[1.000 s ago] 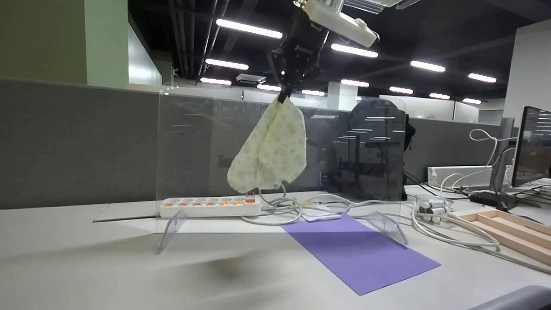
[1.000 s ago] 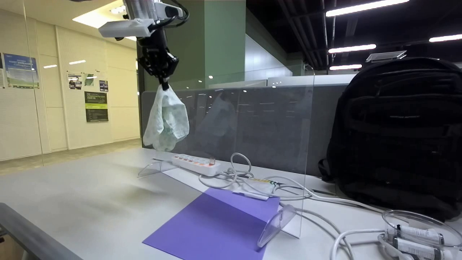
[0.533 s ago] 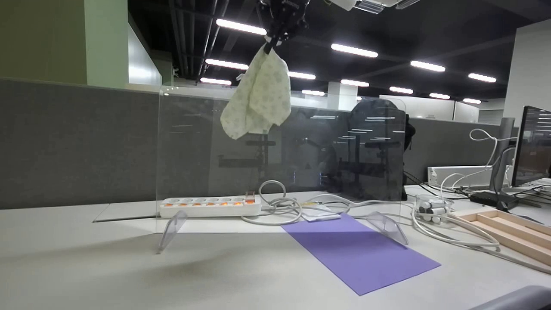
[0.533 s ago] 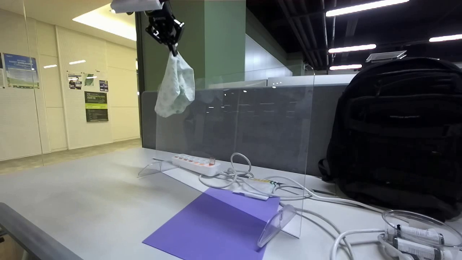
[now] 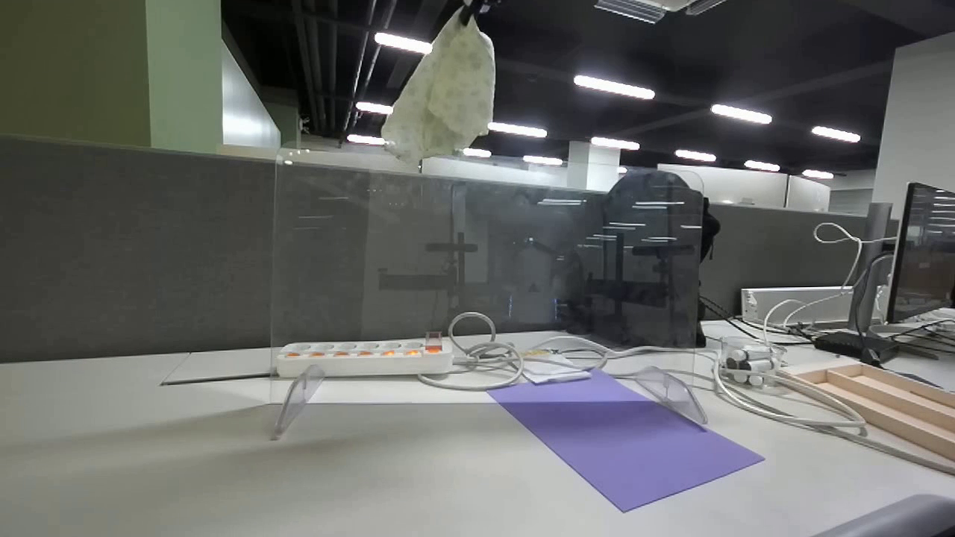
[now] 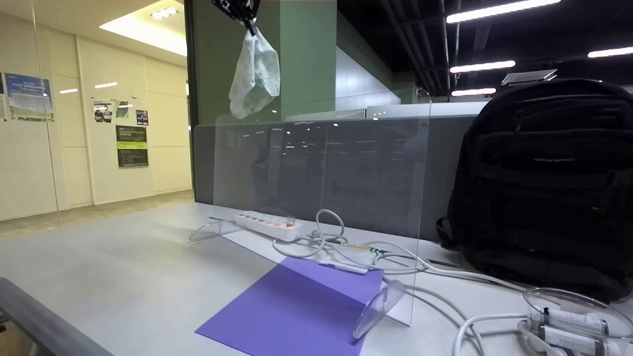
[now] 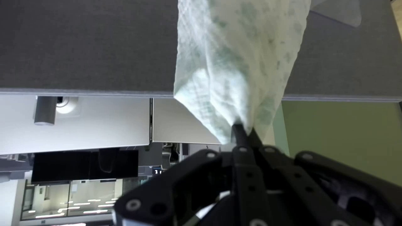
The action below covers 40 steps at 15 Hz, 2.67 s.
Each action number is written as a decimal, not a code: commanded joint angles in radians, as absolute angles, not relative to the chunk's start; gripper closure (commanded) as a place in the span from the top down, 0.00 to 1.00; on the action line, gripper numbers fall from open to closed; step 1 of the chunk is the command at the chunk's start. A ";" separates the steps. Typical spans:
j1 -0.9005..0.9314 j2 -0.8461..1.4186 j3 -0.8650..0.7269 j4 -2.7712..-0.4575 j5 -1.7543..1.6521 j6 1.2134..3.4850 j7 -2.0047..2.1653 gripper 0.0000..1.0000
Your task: Hang the white cloth on the glass panel
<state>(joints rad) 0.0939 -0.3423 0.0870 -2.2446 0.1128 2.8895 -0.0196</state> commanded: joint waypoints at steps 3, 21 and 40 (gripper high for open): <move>0.046 -0.330 0.063 -2.205 0.095 2.869 0.023 0.00; -0.062 -0.353 0.098 -2.197 0.007 2.508 0.288 0.00; -0.138 -0.076 0.065 -2.248 -0.057 2.639 0.797 0.01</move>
